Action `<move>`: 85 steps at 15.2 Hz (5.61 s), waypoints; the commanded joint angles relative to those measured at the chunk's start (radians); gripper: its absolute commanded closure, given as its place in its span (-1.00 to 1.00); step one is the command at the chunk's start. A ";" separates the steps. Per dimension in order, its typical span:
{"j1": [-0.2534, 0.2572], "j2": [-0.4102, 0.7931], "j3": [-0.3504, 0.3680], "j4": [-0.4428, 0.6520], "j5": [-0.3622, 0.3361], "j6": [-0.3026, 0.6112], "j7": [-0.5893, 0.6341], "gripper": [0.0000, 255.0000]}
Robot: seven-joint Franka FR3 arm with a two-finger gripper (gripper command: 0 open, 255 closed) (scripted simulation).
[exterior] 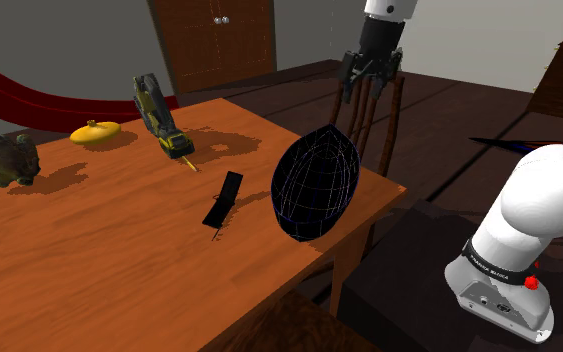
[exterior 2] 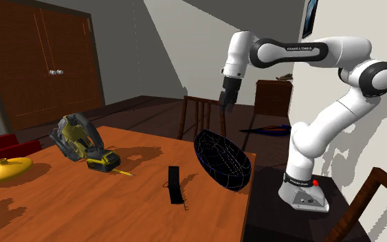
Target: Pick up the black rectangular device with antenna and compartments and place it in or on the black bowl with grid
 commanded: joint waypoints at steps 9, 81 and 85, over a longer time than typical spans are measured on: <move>-0.004 0.271 0.241 0.168 0.037 0.053 0.345 -1.00; 0.199 1.080 0.483 0.699 -0.357 0.163 1.012 1.00; 0.198 1.079 0.483 0.696 -0.356 0.165 1.012 1.00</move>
